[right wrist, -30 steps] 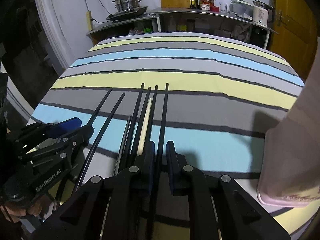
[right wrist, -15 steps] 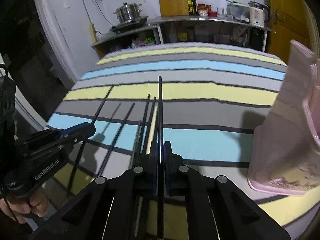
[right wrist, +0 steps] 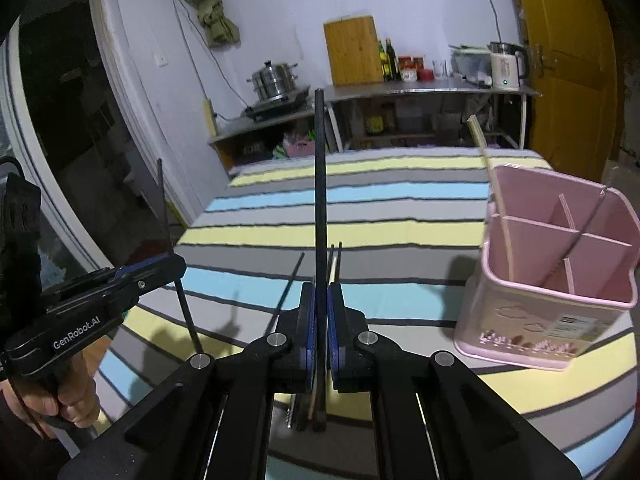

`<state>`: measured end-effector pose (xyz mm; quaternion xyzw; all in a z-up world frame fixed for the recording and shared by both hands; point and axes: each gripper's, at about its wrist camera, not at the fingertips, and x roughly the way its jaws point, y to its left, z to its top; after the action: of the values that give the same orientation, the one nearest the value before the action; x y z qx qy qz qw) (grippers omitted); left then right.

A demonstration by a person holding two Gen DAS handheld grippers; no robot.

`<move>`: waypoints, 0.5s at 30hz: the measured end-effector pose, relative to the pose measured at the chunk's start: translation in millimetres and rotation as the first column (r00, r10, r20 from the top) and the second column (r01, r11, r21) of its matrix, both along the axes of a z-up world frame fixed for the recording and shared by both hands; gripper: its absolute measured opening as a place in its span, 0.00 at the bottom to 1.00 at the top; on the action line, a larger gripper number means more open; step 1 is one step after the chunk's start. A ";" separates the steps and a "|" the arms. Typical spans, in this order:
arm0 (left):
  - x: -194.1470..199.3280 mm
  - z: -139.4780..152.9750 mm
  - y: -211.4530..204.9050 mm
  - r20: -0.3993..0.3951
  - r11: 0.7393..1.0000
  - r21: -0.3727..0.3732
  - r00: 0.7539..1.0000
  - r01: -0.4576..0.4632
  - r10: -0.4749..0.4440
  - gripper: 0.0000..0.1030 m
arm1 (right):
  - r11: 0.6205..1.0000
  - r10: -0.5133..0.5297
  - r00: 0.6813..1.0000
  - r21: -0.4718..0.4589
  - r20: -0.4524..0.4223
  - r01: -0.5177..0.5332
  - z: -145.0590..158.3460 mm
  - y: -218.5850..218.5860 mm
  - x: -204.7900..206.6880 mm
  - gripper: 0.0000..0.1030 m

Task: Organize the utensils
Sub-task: 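Lift the chopstick with the right tool and release it into the pink holder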

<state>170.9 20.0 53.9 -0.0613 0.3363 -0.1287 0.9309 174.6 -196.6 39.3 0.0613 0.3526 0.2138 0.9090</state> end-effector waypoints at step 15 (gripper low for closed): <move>-19.8 39.4 -50.3 0.023 0.994 -0.026 0.994 0.108 -0.107 0.05 | 0.993 -0.109 0.992 0.052 0.068 0.106 34.2 -50.4 -42.6 0.05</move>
<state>151.1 -30.2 93.3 -0.0544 0.3274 -0.1838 0.9252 132.0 -246.9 73.5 0.0946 0.3111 0.1750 0.9293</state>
